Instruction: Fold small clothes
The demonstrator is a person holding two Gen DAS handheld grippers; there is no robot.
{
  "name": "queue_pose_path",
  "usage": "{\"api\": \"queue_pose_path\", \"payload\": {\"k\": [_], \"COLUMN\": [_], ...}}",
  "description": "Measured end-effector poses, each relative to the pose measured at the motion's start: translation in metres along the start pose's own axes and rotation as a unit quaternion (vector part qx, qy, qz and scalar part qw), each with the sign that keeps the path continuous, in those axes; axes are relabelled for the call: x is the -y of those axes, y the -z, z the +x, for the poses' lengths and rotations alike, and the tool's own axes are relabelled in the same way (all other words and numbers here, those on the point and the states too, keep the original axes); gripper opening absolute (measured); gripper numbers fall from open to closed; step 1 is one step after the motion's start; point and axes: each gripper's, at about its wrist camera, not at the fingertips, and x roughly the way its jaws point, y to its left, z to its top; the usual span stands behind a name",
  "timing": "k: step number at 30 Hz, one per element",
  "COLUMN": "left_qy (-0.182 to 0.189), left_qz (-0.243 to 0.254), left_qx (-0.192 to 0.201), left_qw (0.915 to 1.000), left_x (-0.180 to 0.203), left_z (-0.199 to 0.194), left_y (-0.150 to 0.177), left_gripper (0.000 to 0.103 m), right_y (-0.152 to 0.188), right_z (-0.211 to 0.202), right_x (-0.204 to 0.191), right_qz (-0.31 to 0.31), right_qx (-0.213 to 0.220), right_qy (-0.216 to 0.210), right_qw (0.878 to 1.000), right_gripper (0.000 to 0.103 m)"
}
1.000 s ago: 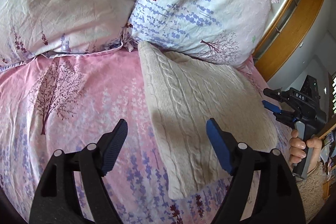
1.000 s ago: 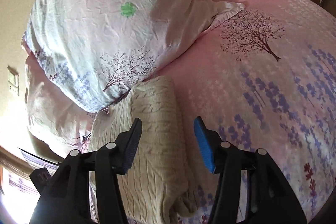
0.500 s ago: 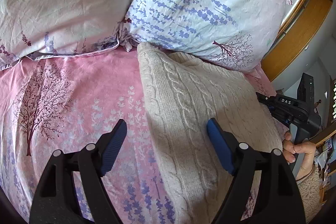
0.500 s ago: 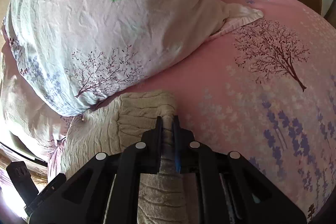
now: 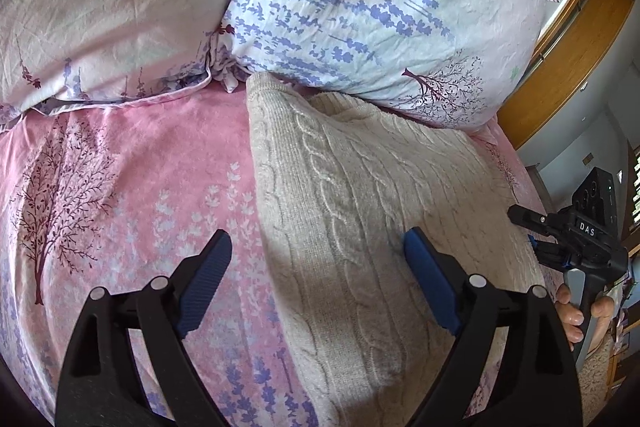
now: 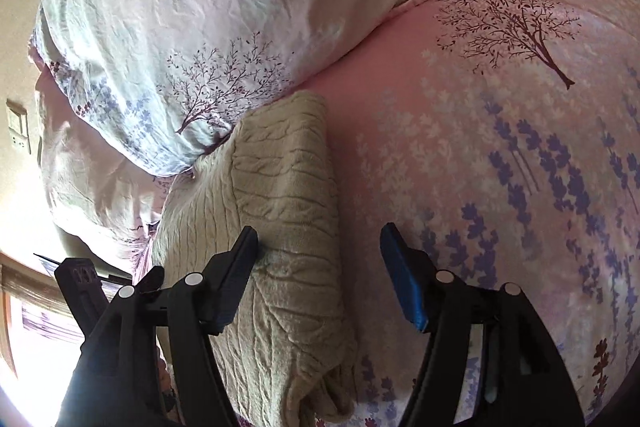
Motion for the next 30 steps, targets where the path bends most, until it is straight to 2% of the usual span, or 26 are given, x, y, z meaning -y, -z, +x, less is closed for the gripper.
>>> {"api": "queue_pose_path", "payload": {"k": [4,5,10,12,15,19,22,26,28,30], "left_qy": [0.045,0.056,0.104,0.118,0.134,0.157,0.145,0.130,0.118,0.102], "left_qz": [-0.033,-0.041,-0.072,-0.082,-0.087,-0.082,-0.067,-0.074,-0.082,-0.094], "left_qx": [-0.021,-0.025,-0.030,-0.027,-0.014,-0.006,0.011,0.029,0.032,0.032], "left_qw": [0.9982,0.9973,0.9915,0.9893,0.9870,0.9842,0.9870,0.9883,0.9891,0.9898], "left_x": [-0.007,-0.008,-0.011,-0.016,-0.019,-0.021,-0.030,-0.060,-0.079,-0.100], "left_z": [0.014,0.018,0.028,0.028,0.023,0.006,-0.019,-0.056,-0.070,-0.077], "left_y": [-0.002,-0.002,-0.004,-0.004,-0.004,-0.004,0.001,0.013,0.021,0.028], "left_gripper": [0.087,0.085,0.068,0.057,0.040,0.036,0.036,0.036,0.036,0.037], "right_y": [0.007,0.009,0.017,0.019,0.024,0.026,0.034,0.053,0.063,0.073], "right_z": [0.006,0.009,0.019,0.017,0.011,0.001,0.004,0.021,0.030,0.041], "right_x": [-0.007,-0.009,-0.011,-0.011,-0.021,-0.051,-0.086,-0.127,-0.138,-0.148], "right_qz": [-0.014,-0.015,-0.007,-0.006,-0.020,-0.048,-0.087,-0.142,-0.158,-0.174], "right_qx": [-0.025,-0.031,-0.029,-0.021,-0.001,0.023,0.026,0.022,0.020,0.018], "right_qy": [-0.031,-0.040,-0.077,-0.088,-0.085,-0.101,-0.110,-0.118,-0.124,-0.112], "right_qw": [0.999,0.999,0.997,0.996,0.996,0.993,0.990,0.983,0.979,0.978], "right_gripper": [0.063,0.055,0.040,0.033,0.029,0.026,0.024,0.023,0.020,0.013]}}
